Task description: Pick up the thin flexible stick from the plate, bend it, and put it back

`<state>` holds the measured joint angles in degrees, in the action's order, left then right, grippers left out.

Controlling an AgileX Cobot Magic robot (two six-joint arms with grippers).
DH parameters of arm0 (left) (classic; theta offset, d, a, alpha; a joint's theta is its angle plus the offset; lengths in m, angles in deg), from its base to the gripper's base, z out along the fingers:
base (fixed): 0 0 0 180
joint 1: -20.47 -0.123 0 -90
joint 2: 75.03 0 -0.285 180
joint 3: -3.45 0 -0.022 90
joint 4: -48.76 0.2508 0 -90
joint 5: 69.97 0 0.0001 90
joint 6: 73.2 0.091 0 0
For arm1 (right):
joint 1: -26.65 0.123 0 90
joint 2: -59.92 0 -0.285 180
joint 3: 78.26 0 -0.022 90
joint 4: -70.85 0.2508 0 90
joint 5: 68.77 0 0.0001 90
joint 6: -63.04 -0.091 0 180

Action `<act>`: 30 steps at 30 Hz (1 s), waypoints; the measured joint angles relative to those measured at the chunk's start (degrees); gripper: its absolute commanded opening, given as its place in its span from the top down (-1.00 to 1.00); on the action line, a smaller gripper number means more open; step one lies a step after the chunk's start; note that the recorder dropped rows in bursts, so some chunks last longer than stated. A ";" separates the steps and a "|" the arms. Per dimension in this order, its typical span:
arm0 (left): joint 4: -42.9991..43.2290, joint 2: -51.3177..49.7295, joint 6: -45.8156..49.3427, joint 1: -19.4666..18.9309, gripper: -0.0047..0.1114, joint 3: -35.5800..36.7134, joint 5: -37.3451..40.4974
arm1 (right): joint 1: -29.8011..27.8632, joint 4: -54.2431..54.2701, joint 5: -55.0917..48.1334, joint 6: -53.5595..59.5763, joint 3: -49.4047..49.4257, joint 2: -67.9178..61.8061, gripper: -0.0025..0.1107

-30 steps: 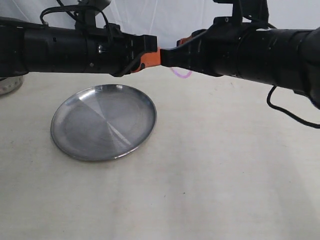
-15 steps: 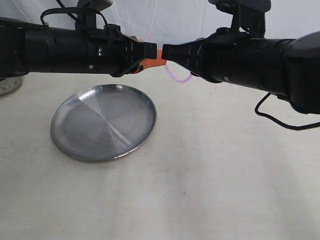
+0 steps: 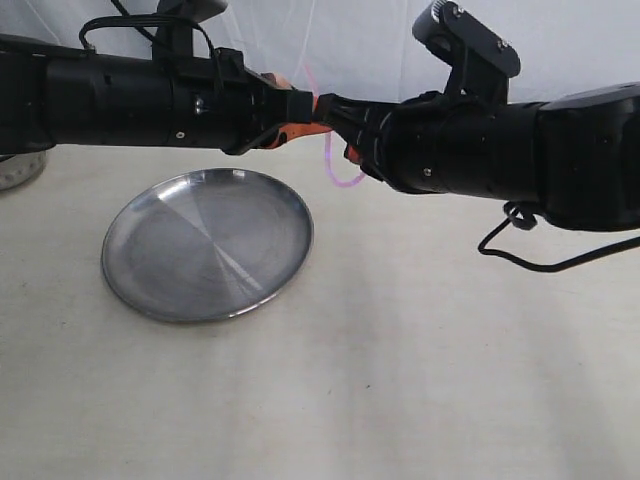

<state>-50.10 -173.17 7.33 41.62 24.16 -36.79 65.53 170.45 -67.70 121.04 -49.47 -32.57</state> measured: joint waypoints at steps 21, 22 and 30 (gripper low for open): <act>-0.10 0.00 4.83 0.00 0.92 0.00 3.30 | 0.00 0.51 -1.48 -14.23 0.33 -0.11 0.97; -0.10 0.00 5.17 0.00 0.92 0.00 3.30 | 0.00 0.51 -1.48 -14.73 0.33 -0.11 0.97; 0.24 0.00 8.41 0.00 0.92 0.00 4.01 | 0.00 0.51 -0.52 -20.82 0.33 -0.11 0.97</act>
<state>-49.86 -173.17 15.74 41.62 24.16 -32.78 65.53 170.96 -68.22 100.22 -49.14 -32.68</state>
